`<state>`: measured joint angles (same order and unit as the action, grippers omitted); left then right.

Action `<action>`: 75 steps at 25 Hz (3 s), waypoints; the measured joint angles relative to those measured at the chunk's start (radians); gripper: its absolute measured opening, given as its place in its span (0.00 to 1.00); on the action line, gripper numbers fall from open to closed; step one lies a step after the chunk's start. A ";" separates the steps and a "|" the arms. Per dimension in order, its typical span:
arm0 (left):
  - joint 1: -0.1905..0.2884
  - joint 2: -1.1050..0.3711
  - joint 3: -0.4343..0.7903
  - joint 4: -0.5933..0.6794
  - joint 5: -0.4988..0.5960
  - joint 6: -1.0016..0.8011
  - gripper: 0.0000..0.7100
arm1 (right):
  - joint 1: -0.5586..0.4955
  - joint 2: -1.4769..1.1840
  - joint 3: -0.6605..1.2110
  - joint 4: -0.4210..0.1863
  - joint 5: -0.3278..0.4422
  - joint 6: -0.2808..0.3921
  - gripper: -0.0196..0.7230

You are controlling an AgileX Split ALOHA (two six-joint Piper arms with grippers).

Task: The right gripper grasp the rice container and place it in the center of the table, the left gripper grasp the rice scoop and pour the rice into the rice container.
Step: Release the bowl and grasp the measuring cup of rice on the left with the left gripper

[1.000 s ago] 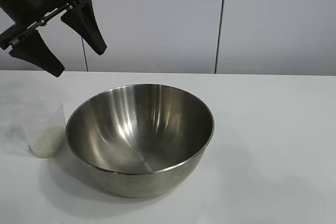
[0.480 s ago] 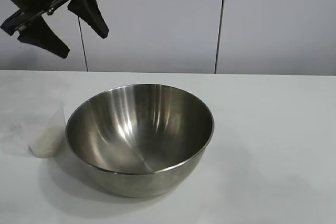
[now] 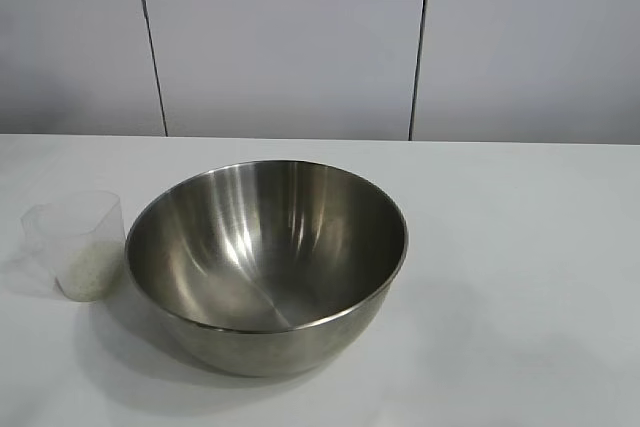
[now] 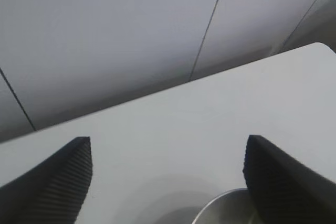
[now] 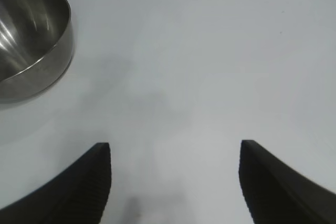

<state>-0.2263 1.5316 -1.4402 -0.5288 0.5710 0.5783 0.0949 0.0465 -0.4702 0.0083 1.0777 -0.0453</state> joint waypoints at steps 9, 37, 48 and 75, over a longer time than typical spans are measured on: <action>-0.065 -0.203 0.314 0.520 -0.204 -0.496 0.80 | 0.000 0.000 0.000 0.000 0.001 0.001 0.66; 0.380 -0.395 1.356 1.181 -1.302 -0.861 0.65 | 0.000 0.000 0.000 0.000 0.000 0.000 0.66; 0.402 0.220 1.312 1.106 -1.702 -0.655 0.71 | 0.000 0.000 0.000 0.000 0.000 0.001 0.66; 0.402 0.461 1.075 1.090 -1.685 -0.438 0.71 | 0.000 0.000 0.000 0.000 0.001 0.001 0.66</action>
<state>0.1761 1.9925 -0.3648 0.5614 -1.1137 0.1401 0.0949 0.0465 -0.4702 0.0083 1.0782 -0.0442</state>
